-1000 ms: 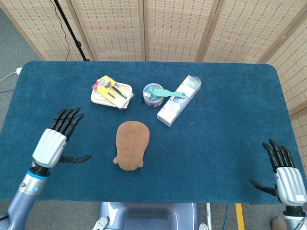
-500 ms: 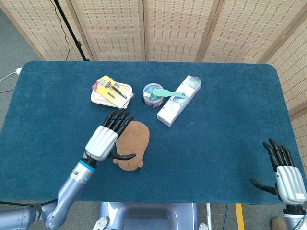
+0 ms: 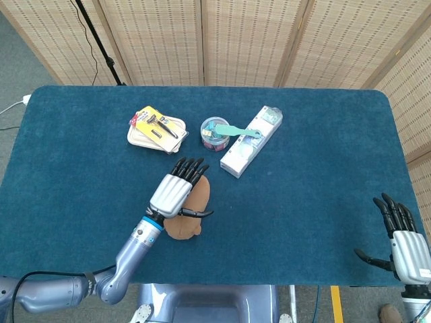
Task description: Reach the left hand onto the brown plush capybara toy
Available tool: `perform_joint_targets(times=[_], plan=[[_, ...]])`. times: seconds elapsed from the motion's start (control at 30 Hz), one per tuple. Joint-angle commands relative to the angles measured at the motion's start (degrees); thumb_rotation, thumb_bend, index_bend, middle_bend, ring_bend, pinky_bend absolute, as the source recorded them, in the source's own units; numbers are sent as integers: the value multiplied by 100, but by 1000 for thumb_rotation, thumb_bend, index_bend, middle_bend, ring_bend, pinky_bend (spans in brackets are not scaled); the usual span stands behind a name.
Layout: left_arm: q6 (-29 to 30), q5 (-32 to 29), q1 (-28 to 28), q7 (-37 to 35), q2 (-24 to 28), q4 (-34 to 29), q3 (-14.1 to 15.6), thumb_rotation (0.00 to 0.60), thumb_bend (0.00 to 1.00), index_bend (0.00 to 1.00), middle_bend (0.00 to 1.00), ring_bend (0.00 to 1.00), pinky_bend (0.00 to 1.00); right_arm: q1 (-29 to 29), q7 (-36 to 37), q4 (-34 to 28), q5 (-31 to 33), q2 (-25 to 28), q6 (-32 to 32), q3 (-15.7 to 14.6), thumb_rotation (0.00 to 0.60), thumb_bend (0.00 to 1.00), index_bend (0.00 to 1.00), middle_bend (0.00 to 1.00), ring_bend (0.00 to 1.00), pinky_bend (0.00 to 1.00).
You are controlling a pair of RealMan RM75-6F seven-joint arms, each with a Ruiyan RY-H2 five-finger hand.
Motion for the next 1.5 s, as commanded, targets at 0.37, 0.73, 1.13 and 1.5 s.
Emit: perform_joint_targets(times=[0.37,0.73,1.13,1.5], plan=[[-88,-164,-287,-243,-409,737,46,51,0,0,0,0,0,31,161,1,38,36,-62,15,600,0,0,0,0,0],[68,-15,-407,-308,-747,1374,183,48,0,0,0,0,0,28,257,15,82,67,-66,31,600,0,0,0,0,0],[139,188,-452,-674,-1045,1951,327,50,0,0,0,0,0,35,324,45,115,77,-74,53,600,0,0,0,0,0],[65,216,-498,-877,-1258,2369,358,49,0,0,0,0,0,53,321,55,131,72,-120,48,600,0,0,0,0,0]])
